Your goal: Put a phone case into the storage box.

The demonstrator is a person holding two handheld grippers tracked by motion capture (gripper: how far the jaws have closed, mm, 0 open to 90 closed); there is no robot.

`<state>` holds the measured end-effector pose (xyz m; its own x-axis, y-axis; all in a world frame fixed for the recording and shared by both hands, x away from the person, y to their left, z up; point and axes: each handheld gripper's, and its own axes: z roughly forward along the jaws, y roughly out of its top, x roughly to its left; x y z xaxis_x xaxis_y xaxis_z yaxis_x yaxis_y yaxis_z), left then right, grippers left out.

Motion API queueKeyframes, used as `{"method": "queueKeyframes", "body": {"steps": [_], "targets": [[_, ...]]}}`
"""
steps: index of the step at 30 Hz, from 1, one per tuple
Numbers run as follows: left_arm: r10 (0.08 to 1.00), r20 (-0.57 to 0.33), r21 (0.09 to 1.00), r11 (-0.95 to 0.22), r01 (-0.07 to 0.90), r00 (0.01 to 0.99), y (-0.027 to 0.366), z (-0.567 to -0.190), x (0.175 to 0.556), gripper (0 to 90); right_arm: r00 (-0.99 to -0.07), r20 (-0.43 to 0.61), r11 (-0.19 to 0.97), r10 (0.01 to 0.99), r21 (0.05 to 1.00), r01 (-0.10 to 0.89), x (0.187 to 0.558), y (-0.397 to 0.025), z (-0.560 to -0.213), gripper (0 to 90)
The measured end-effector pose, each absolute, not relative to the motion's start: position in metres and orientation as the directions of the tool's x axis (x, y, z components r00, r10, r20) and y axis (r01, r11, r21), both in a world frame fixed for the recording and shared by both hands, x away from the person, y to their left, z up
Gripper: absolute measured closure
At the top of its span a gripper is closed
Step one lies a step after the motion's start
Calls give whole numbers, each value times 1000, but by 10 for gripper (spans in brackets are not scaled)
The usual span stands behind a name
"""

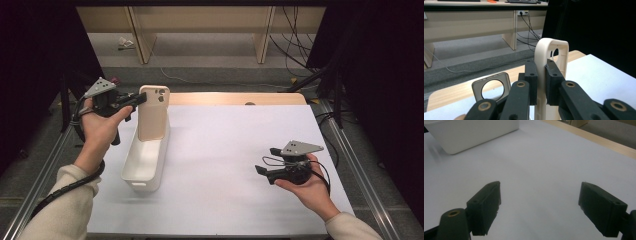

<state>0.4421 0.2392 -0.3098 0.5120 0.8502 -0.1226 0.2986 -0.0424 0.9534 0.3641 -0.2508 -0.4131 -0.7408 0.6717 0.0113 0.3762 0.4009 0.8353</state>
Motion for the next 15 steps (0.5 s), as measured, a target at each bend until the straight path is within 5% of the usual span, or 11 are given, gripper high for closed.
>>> {"method": "queueKeyframes", "body": {"steps": [15], "targets": [[866,-106,955,-48,293,489,247,-311,458,819,-739,15,396,674,837,378,364,-252,-413,192]]}}
